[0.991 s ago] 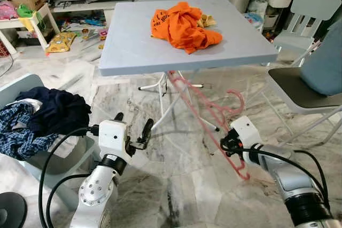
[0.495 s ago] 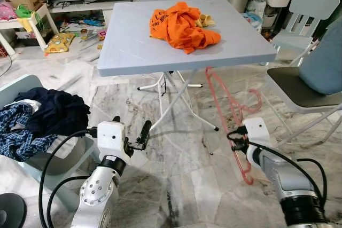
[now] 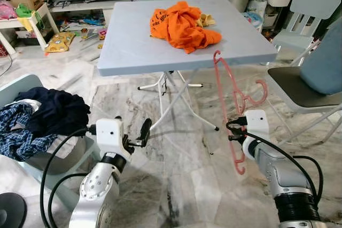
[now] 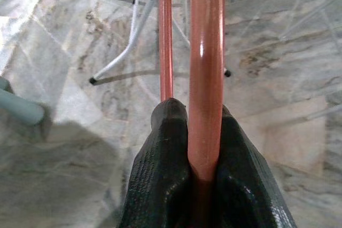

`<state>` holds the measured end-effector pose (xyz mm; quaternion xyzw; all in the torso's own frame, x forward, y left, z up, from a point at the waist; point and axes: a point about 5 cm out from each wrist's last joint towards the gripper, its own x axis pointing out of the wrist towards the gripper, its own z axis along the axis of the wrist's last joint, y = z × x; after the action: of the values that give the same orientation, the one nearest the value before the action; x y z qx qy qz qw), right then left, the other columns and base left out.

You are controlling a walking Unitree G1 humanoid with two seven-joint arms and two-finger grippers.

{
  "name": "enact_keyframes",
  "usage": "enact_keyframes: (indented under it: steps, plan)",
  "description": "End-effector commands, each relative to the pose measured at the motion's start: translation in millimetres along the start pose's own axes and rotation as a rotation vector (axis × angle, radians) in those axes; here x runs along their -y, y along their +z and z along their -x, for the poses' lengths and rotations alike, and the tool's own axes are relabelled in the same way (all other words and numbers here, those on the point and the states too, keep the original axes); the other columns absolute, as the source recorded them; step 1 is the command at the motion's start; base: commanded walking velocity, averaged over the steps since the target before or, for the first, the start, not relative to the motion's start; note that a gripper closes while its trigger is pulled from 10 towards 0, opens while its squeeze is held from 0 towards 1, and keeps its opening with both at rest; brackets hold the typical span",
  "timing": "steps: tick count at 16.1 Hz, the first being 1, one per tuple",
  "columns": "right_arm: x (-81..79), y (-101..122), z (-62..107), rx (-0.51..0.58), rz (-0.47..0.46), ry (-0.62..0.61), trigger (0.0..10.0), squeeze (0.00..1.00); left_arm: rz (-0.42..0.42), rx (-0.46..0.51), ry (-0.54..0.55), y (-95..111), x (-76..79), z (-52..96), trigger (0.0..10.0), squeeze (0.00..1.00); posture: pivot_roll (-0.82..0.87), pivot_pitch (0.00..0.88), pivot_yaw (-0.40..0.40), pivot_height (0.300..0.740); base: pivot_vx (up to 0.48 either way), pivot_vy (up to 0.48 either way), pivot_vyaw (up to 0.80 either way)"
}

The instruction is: Hang hanger

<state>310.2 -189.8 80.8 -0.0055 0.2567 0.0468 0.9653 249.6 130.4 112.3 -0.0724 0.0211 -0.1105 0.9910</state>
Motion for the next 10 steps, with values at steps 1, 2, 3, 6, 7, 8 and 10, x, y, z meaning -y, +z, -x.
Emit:
enact_keyframes:
  steps: [1, 2, 3, 6, 7, 8, 10]
  plan:
    - [1.1, 11.9, 1.7, 0.041, -0.008, -0.012, 10.0, 0.0, 0.008, -0.009, 0.007, -0.1, -2.4, -0.2, 10.0, 0.0, -0.09, 0.035, 0.012, 0.74, 0.0, 0.0, -0.8]
    - [1.6, 12.0, 1.4, 0.04, -0.008, -0.018, 10.0, 0.0, 0.012, -0.012, -0.003, 0.4, -1.9, 0.0, 10.0, 0.0, -0.08, 0.037, 0.013, 0.74, 0.0, 0.0, -0.8]
    - [1.7, 12.0, 1.2, 0.04, -0.008, -0.02, 10.0, 0.0, 0.014, -0.013, -0.005, 0.5, -2.0, 0.2, 10.0, 0.0, -0.08, 0.038, 0.014, 0.74, 0.0, 0.0, -0.8]
    - [0.1, 11.7, 0.0, 0.038, -0.004, -0.013, 10.0, 0.0, 0.025, -0.025, -0.016, -0.6, -1.0, 0.8, 10.0, 0.0, -0.08, 0.04, 0.016, 0.74, 0.0, 0.0, -0.8]
    - [0.1, 11.8, 0.0, 0.038, -0.004, -0.012, 10.0, 0.0, 0.025, -0.025, -0.016, -0.6, -0.9, 0.9, 10.0, 0.0, -0.08, 0.042, 0.016, 0.74, 0.0, 0.0, -0.8]
    - [-1.2, 11.3, -0.1, 0.035, -0.005, -0.009, 10.0, 0.0, 0.028, -0.026, -0.02, -0.5, -0.3, 0.8, 10.0, 0.0, -0.08, 0.042, 0.016, 0.74, 0.0, 0.0, -0.8]
    - [-1.2, 10.7, -0.1, 0.033, -0.006, -0.01, 10.0, 0.0, 0.03, -0.029, -0.022, -0.6, -0.3, 0.8, 10.0, 0.0, -0.08, 0.044, 0.016, 0.74, 0.0, 0.126, -0.8]
